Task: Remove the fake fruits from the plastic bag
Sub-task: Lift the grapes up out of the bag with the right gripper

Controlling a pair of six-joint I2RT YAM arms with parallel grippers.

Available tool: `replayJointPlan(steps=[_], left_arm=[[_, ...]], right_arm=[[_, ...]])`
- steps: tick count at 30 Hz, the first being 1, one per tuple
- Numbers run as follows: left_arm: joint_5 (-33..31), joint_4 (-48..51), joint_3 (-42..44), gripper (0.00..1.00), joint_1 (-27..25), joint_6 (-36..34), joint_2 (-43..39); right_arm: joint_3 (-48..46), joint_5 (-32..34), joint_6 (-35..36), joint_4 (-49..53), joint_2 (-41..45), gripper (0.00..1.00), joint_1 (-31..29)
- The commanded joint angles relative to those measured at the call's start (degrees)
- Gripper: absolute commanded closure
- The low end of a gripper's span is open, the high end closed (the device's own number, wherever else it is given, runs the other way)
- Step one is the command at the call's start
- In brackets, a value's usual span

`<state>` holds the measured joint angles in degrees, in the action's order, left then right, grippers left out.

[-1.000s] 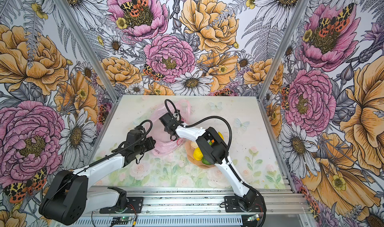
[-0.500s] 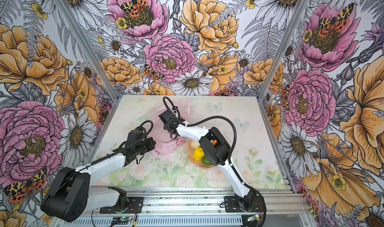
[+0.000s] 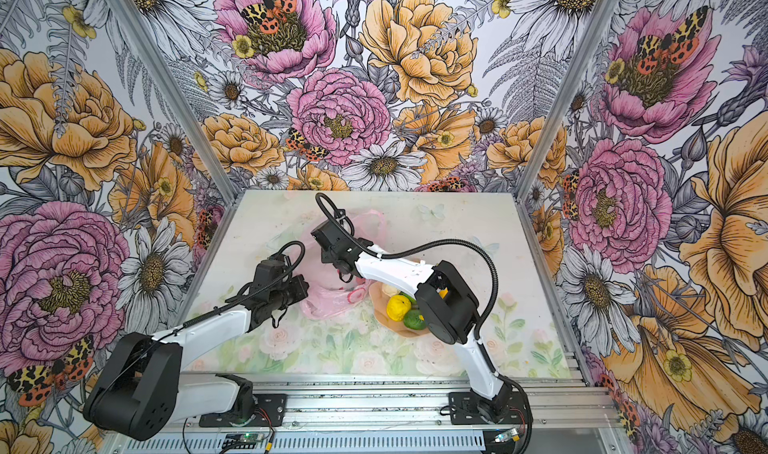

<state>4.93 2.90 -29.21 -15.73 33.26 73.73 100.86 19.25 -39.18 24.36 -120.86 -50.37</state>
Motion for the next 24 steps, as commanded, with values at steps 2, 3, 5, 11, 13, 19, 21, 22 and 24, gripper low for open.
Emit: replayJointPlan(steps=[2,3,5,11,13,19,21,22,24], left_arm=[[-1.67,0.79,-0.06,1.0,1.31,0.2,-0.27],[-1.78,0.83,-0.06,1.0,1.55,0.28,-0.24],[-2.12,1.12,-0.03,1.0,2.07,0.31,-0.08],[-1.64,1.05,0.02,1.0,3.17,0.33,0.23],[-1.68,1.13,-0.04,1.0,3.34,0.22,0.31],[-1.13,0.81,-0.18,1.0,3.53,-0.03,0.53],[-1.22,0.97,-0.19,1.0,3.6,-0.25,0.56],[-1.26,0.96,-0.15,1.0,3.6,-0.35,0.53],[-1.08,0.82,-0.23,1.0,3.68,-0.54,0.45]], right_arm=[[-1.51,-0.03,4.23,-0.87,6.37,1.0,-1.11],[-1.8,-0.08,4.53,-0.86,7.06,1.0,-1.28],[-2.45,-0.48,5.52,-0.83,8.83,1.0,-1.66],[-6.46,-0.92,8.2,-0.8,15.95,1.0,-2.97],[-8.1,-1.3,8.64,-0.25,18.9,1.0,-3.02],[-12.8,-0.87,11.11,1.16,27.41,1.0,-4.23],[-14.37,0.03,11.67,2.1,30.28,1.0,-4.69],[-15.05,0.25,11.94,2.71,31.9,1.0,-4.81],[-16.3,1.08,12.41,4.12,34.72,1.0,-5.31]])
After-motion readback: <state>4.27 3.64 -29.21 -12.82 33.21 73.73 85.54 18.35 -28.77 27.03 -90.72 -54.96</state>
